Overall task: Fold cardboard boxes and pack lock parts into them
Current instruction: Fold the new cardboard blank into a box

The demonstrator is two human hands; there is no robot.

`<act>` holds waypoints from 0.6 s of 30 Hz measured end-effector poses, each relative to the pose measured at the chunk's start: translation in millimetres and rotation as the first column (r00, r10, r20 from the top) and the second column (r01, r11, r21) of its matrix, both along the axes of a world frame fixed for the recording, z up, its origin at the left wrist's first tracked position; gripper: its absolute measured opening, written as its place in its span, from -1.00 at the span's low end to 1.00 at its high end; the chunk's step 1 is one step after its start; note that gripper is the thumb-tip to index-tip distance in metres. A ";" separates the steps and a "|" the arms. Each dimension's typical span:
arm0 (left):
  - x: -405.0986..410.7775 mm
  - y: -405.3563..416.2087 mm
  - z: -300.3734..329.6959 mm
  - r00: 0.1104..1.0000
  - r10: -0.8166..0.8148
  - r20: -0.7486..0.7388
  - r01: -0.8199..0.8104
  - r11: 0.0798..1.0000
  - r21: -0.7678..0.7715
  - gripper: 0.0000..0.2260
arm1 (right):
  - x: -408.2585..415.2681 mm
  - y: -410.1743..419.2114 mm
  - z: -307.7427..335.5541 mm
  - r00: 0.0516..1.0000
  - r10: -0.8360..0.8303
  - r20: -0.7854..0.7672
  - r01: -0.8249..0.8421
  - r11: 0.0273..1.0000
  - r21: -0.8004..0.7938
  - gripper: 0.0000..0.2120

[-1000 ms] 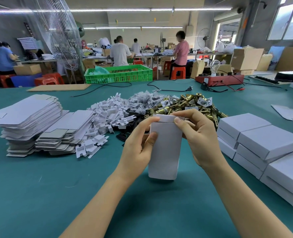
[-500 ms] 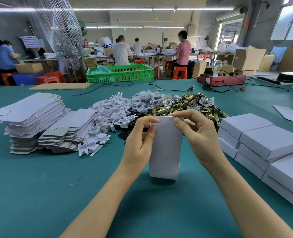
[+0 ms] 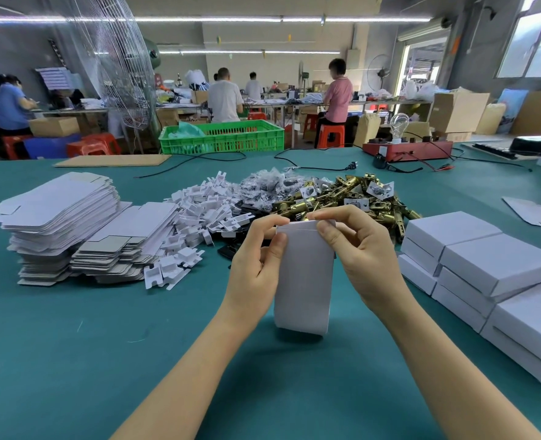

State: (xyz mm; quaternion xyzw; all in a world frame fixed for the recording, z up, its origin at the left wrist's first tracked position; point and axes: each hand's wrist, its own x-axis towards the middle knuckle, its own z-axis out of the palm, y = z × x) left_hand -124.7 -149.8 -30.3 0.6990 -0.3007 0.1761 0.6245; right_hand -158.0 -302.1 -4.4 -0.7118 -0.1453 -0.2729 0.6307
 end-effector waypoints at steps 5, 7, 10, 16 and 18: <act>1.6 0.6 -1.6 0.999 0.046 -0.023 -0.047 0.998 -0.029 -0.85 | 2.1 6.4 -3.7 0.998 0.038 -0.057 -0.037 0.999 0.025 -0.86; 1.6 0.3 -1.6 0.998 0.042 -0.040 -0.043 0.999 -0.027 -0.83 | 2.5 6.7 -3.9 0.992 0.076 -0.104 -0.063 0.990 0.127 -0.85; 1.9 -0.1 -1.8 0.999 0.026 -0.048 -0.027 1.000 -0.016 -0.80 | 2.2 7.6 -2.7 0.984 0.125 -0.129 -0.091 0.965 0.246 -0.82; 1.1 0.0 -0.3 0.990 -0.019 -0.139 0.004 0.994 -0.112 -0.79 | -0.3 17.5 -4.4 0.995 0.088 -0.046 -0.082 0.990 0.112 -0.75; -1.2 -1.7 2.6 0.984 -0.037 -0.177 0.010 0.988 -0.153 -0.76 | -1.5 19.9 -5.7 0.994 0.102 -0.048 -0.095 0.987 0.129 -0.73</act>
